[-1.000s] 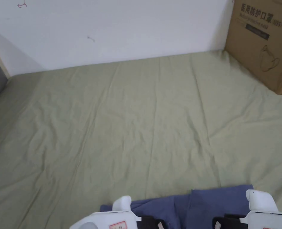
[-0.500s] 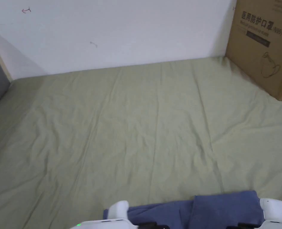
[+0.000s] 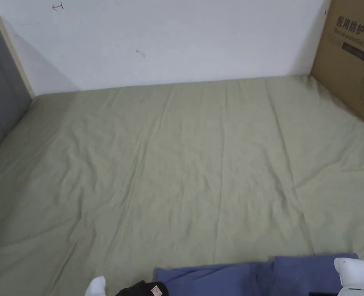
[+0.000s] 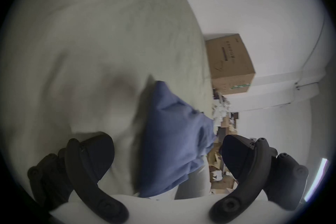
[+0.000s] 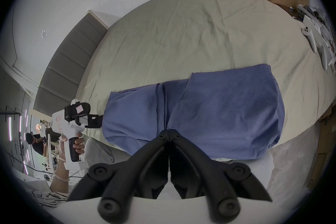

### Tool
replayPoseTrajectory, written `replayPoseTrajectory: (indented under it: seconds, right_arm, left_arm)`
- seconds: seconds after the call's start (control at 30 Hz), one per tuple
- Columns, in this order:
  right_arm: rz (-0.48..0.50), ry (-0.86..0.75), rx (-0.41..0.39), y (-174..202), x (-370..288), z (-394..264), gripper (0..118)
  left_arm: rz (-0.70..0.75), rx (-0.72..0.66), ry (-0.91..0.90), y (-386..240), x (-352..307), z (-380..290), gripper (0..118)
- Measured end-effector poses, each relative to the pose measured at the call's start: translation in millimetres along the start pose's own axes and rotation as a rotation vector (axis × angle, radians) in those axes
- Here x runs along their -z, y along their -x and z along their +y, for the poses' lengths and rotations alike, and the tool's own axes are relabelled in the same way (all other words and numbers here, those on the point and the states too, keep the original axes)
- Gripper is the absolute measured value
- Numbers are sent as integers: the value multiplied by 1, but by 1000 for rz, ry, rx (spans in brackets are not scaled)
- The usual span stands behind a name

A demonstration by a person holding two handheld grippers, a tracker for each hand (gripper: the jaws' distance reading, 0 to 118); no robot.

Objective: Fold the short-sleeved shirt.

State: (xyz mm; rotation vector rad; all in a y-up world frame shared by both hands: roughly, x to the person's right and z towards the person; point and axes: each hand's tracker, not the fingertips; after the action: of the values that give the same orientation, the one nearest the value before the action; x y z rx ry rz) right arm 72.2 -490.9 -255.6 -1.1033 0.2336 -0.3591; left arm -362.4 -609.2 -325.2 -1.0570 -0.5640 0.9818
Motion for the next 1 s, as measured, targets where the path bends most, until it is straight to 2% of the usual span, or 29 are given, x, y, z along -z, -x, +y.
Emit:
replayPoseTrajectory:
  seconds: [0.1,0.13,0.17,0.2,0.23,0.27,0.3,0.33,0.4,0.47,0.6,0.77,0.83,1.0]
  right_arm:
    - [-6,5,-7,4,3,3,0]
    - [-5,7,-7,5,4,4,0]
    - [-6,8,-7,7,5,5,0]
    - [-10,8,-7,9,6,5,0]
    - [-11,9,-9,10,6,5,0]
    - [-10,10,-9,12,6,5,0]
    - [-10,11,-10,13,5,5,0]
    - [-8,11,-12,13,5,6,0]
    - [-15,11,-14,14,4,7,0]
    - [-20,5,-13,13,4,8,0]
    - [-5,-5,-2,13,4,10,0]
    - [25,-6,-8,15,9,8,0]
    - [38,-2,-5,14,11,7,0]
    - [51,3,4,8,13,4,0]
  left_arm:
    - [-109,-11,109,0,28,6,116]
    - [-129,-23,131,1,37,7,111]
    - [-138,-9,160,2,45,8,102]
    - [-138,9,186,5,51,10,79]
    - [-80,19,216,7,55,10,10]
    - [12,39,282,9,64,10,12]
    - [20,67,298,11,62,11,12]
    - [-75,63,250,9,52,13,12]
    - [-51,75,245,2,35,21,12]
    - [1,144,230,0,9,29,12]
    - [93,130,134,14,-61,51,12]
    - [316,56,-13,33,-144,68,12]
    - [362,59,-53,27,-160,66,12]
    - [479,109,-58,-44,-148,48,12]
